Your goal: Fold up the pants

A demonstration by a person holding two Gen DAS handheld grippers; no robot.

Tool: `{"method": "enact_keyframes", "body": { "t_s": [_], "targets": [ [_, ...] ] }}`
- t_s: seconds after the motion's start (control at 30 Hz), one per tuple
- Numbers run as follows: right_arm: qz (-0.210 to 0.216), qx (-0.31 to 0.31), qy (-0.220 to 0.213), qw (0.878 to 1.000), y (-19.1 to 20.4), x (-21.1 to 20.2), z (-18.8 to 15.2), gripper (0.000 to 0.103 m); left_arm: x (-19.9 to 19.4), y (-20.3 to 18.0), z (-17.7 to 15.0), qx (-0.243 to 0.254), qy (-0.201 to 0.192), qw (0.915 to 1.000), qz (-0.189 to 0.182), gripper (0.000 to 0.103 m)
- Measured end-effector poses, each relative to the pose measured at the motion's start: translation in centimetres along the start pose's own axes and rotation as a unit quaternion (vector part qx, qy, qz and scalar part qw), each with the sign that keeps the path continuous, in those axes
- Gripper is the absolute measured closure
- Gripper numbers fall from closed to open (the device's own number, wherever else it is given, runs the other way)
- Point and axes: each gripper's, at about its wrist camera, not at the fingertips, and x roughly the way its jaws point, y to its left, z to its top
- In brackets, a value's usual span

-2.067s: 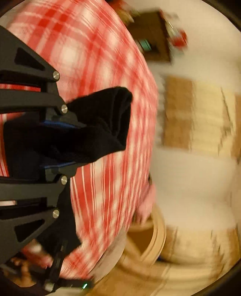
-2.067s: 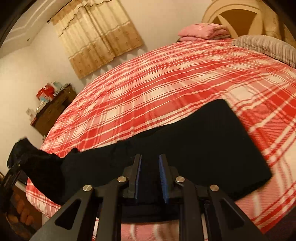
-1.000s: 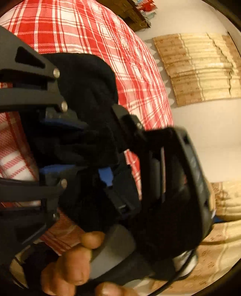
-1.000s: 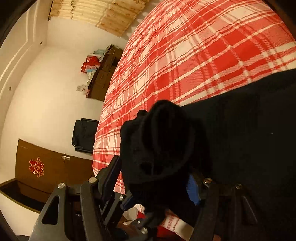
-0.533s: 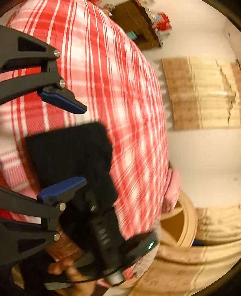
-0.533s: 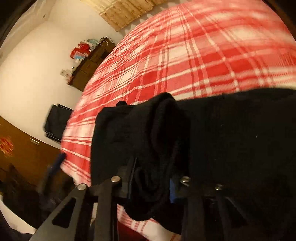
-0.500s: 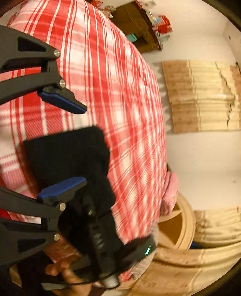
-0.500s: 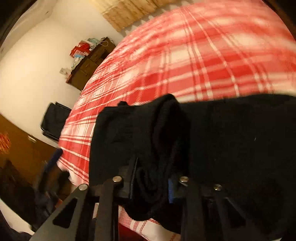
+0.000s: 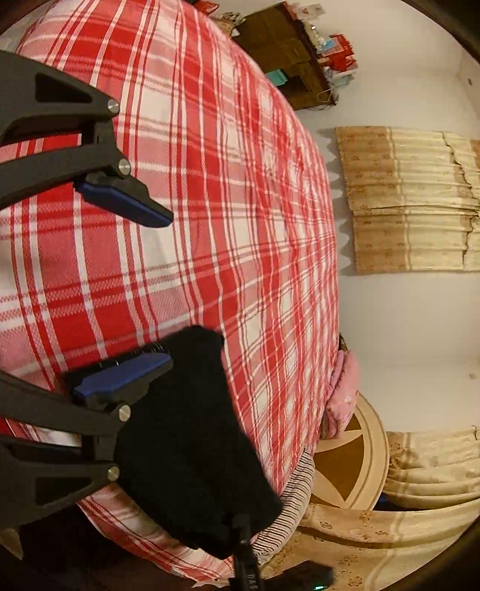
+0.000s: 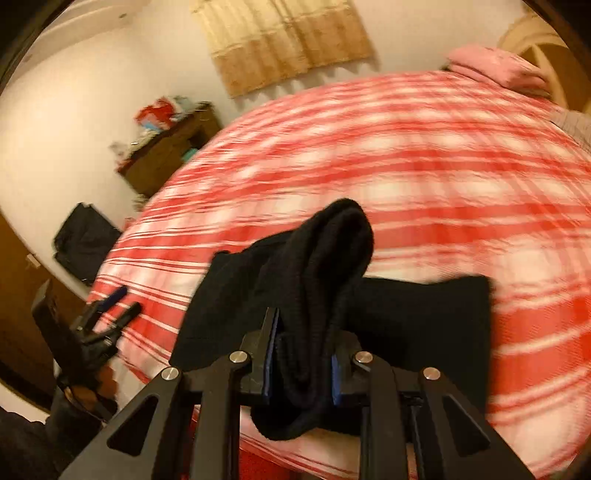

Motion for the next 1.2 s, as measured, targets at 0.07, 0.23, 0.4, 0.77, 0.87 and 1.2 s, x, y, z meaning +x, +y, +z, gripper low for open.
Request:
{"method": "enact_keyframes", "body": {
  "t_s": [0.07,0.23,0.4,0.77,0.87,1.2],
  "targets": [
    [-0.005,0.011,0.008,1.0,-2.6,0.2,-0.6,0.079,0.5,-0.3,0.2,-0.005,0.007,0.9999,-0.006,0.03],
    [-0.026,0.008,0.035,0.999,-5.6,2.9,-1.8,0.079,1.3,-1.4,0.4,-0.012,0.026,0.9995,-0.016,0.03],
    [-0.02,0.018,0.028,0.999,-6.5,2.4,-1.9,0.079,1.4,-2.0,0.3,-0.004,0.033,0.9994,-0.013,0.03],
    [0.001,0.086,0.018,0.996,-8.5,0.7,-2.8,0.075,1.6,-2.8,0.1,-0.001,0.045,0.9986,-0.026,0.03],
    [-0.023,0.098,-0.013,0.995,-8.6,-1.9,-3.0,0.068,1.5,-2.6,0.0,0.0,0.044,0.9987,-0.026,0.03],
    [-0.02,0.002,-0.052,0.998,-0.4,-3.2,-2.9,0.062,1.9,-4.2,-0.3,0.007,0.057,0.9976,-0.038,0.03]
  ]
}}
